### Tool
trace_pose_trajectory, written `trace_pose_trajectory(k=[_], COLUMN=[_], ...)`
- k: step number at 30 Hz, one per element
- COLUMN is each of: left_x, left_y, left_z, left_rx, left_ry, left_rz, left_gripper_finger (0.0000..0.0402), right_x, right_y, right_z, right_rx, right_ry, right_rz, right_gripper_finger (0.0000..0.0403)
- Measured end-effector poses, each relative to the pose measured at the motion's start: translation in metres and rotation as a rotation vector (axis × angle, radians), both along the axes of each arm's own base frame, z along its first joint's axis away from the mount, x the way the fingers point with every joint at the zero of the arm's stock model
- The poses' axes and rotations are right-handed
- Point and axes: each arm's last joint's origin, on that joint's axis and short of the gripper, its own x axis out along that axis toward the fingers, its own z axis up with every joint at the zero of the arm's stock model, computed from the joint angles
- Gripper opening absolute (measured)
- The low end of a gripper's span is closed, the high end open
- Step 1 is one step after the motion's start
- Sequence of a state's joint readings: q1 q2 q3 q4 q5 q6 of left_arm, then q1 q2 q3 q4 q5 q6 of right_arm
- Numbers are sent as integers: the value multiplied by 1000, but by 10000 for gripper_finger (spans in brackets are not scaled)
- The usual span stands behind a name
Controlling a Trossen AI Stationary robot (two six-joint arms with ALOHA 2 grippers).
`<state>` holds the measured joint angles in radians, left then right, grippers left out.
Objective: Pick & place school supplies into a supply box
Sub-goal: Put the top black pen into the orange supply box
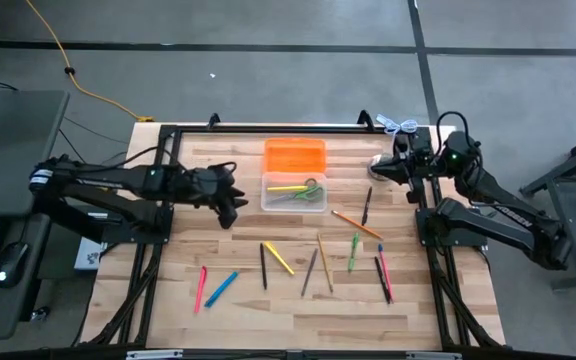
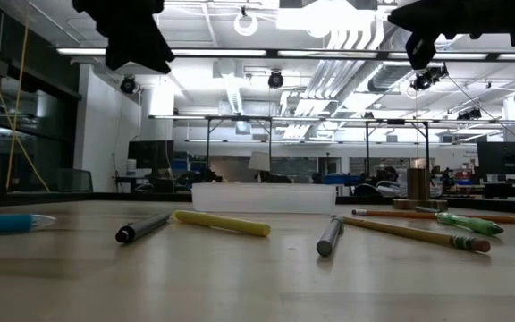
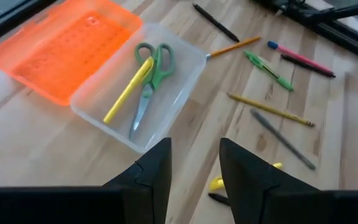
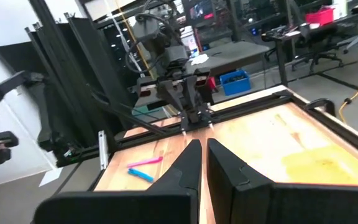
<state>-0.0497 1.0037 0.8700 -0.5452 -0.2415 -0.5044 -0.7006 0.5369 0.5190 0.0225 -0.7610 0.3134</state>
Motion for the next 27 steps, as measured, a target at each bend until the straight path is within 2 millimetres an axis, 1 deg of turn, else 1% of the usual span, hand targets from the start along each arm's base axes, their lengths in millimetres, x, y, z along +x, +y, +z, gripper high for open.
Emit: trace_pose_trajectory(k=[6,11,15,19,27], left_x=[-3,-4,-5,-7,-9], left_y=[-11,-18,-22,-24,-25], left_z=[-17,-30,-41,-50,-70], left_rx=[-19,-20,-25,-46,-60], left_ry=[-42,-35,-43,-68,-90], left_rz=[4,9,2,4,5], left_gripper_finger=[161,161,161,161,161], right_x=[6,9,13,17,32], right_y=[8,14,19,23,30], right_z=[-6,-12,-16,-22,-37], right_rx=[56,86,104,160,256], right_ry=[57,111,151,218,351], right_rz=[16,-5,-30,-57,-77], right_gripper_finger=[2,2,2,2,2])
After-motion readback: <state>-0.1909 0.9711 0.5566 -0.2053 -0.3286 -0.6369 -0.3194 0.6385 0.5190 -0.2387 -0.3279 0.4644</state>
